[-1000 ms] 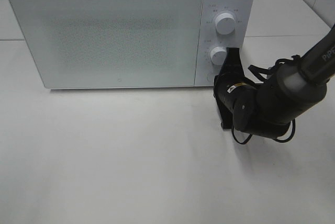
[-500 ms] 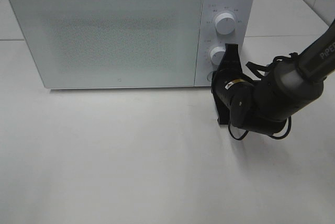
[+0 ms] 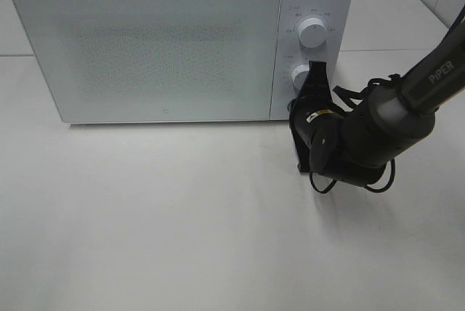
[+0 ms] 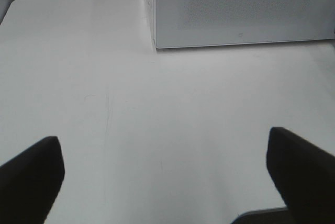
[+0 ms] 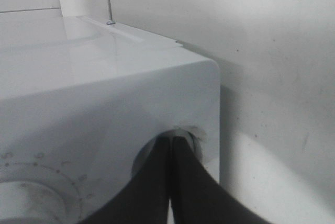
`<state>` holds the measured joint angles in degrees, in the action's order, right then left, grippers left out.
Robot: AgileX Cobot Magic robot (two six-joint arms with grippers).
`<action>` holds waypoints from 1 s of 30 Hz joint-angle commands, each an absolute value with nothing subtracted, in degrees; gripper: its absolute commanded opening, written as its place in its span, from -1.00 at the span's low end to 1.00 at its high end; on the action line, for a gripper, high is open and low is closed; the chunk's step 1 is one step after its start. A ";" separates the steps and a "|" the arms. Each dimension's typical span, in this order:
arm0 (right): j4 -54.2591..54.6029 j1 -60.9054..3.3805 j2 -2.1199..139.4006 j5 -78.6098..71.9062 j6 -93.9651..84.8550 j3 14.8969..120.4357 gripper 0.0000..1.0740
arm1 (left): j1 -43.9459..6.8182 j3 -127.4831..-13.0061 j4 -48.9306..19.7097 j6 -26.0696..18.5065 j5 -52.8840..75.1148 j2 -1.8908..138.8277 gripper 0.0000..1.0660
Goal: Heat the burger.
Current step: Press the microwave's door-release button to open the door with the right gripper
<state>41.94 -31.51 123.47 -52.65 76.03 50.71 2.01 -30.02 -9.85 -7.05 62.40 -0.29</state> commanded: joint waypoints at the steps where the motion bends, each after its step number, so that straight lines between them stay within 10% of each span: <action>1: 41.37 -30.77 123.42 -61.36 74.37 53.80 -1.00 | 1.95 -29.85 -10.26 -6.99 61.54 -1.15 0.86; 30: 43.77 -29.62 123.24 -61.13 68.58 59.42 -1.00 | 1.95 -29.85 -10.26 -6.99 61.54 -1.15 0.86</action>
